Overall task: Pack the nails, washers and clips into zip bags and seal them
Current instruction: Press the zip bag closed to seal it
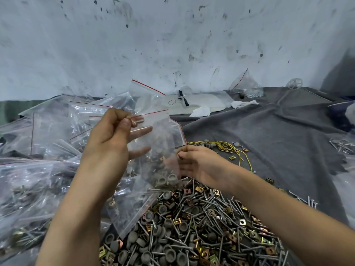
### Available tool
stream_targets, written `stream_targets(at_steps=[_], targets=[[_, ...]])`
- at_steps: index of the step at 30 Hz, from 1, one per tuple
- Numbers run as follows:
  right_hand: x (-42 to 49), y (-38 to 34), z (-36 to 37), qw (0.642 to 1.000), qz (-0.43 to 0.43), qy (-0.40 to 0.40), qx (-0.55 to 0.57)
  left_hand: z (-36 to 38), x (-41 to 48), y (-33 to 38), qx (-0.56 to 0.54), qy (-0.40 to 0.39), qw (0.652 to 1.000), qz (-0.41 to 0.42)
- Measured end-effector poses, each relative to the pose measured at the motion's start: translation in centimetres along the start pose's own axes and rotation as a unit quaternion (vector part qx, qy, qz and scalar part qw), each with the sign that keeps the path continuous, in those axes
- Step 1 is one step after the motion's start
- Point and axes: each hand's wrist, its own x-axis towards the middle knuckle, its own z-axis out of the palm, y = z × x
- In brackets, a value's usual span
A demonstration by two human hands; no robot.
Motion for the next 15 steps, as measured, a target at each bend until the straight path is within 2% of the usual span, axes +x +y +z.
stream_targets(at_steps=[2,4,12,15], targets=[[-1.0,-0.3,0.8,0.988,0.035,-0.099,0.11,-0.1,0.1,0.0,-0.034,0.012,0.999,-0.009],[-1.9,-0.4,1.4,0.979,0.048,-0.152,0.128,-0.4,0.2,0.0,-0.054,0.026,0.998,-0.014],[-2.9,-0.4,1.7,0.983,0.052,-0.143,0.098,-0.8,0.5,-0.1,-0.064,0.062,0.996,-0.01],[-2.6,-0.1,1.6,0.99,0.01,-0.107,0.093,-0.9,0.5,-0.1,-0.019,0.044,0.999,0.008]])
